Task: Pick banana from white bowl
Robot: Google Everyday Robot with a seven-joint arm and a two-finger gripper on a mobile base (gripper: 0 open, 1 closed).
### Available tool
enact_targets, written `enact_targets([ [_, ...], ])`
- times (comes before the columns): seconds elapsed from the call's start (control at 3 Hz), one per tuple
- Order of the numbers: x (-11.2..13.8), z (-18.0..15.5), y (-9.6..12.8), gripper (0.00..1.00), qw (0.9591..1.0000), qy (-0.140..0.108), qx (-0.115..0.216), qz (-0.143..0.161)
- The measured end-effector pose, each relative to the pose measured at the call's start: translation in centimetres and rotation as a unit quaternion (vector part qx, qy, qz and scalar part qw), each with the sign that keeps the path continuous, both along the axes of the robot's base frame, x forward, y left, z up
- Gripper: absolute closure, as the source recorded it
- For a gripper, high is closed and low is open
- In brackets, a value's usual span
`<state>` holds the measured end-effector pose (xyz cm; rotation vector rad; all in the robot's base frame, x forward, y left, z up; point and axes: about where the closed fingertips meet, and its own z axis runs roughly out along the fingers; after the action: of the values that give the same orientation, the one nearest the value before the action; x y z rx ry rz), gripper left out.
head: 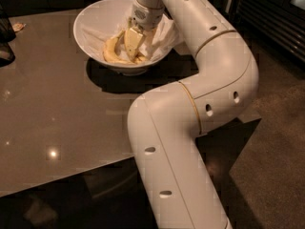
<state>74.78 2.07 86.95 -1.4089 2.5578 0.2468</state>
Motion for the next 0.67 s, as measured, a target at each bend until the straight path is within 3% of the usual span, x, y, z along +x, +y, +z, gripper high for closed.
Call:
enact_targets([
  [0.67,-0.04,-1.82,-0.13,0.41,0.9996,0.022,-0.009,-0.012],
])
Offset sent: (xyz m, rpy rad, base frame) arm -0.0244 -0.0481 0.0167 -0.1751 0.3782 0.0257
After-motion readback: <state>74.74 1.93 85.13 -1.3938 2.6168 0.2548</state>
